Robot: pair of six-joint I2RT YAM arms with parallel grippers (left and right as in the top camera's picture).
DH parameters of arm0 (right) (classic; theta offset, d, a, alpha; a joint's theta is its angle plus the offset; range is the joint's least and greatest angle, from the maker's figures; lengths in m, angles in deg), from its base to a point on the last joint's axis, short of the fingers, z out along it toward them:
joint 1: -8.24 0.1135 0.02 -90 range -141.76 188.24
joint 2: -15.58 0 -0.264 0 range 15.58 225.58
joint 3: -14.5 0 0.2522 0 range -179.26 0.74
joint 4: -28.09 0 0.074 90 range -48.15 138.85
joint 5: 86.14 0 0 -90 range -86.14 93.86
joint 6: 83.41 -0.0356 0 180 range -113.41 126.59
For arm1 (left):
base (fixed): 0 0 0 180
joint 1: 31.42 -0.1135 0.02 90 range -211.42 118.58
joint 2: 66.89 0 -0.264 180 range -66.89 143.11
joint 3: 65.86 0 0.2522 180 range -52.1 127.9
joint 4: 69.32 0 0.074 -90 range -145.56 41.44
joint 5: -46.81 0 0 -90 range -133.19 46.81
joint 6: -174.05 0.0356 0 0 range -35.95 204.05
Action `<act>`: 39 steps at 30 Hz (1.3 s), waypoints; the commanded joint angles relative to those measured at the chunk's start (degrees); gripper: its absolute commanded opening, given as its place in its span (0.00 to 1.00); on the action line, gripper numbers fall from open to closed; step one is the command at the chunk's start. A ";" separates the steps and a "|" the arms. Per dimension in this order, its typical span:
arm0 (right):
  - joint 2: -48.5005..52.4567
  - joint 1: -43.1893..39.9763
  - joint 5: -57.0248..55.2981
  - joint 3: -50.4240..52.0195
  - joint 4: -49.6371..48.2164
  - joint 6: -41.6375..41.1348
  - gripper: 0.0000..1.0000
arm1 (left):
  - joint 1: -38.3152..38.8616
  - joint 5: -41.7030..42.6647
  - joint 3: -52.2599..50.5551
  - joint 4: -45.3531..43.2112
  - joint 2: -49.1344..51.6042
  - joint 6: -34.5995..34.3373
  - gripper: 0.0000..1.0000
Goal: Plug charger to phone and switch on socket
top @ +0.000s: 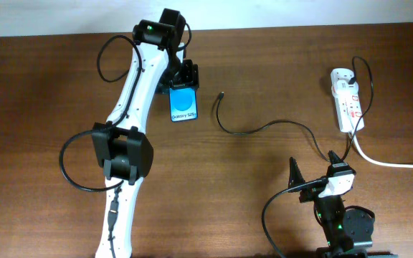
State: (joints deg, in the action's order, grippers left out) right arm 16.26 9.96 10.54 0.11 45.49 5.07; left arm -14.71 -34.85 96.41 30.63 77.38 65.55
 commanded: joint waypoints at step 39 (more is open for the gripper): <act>71.04 0.52 31.74 -45.05 14.49 -18.97 0.96 | -6.01 55.04 1.64 6.91 -0.07 -49.62 0.00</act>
State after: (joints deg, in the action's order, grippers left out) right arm 87.08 10.06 39.17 -44.10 62.67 -8.78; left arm -20.72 21.21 96.62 37.47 77.38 16.90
